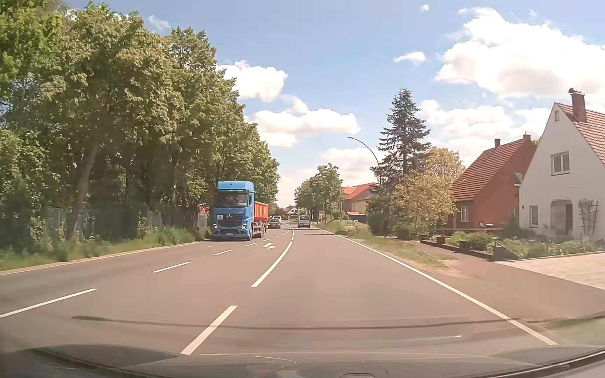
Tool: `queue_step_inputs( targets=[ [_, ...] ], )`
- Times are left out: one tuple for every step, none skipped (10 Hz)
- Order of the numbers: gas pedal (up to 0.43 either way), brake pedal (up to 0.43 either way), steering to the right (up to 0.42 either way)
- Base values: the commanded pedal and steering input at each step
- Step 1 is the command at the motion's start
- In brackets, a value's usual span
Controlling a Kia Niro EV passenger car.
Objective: Follow the waypoints while adhering to traffic rules and regulations
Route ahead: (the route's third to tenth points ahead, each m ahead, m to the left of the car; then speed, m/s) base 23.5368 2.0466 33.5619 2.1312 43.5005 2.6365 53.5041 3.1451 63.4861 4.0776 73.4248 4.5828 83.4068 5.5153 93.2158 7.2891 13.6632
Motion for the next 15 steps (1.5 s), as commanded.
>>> queue_step_inputs(
  targets=[
    [0.197,0.0,-0.009],
    [0.197,0.0,-0.009],
    [0.197,0.0,-0.009],
    [0.197,0.0,-0.009],
    [0.197,0.0,-0.009],
    [0.197,0.0,-0.009],
    [0.197,0.0,-0.009],
    [0.197,0.0,-0.009],
    [0.197,0.0,-0.009],
    [0.189,0.0,-0.008],
    [0.189,0.0,-0.009],
    [0.189,0.0,-0.009],
    [0.189,0.0,-0.01],
    [0.189,0.0,-0.012],
    [0.189,0.0,-0.012]
  ],
)
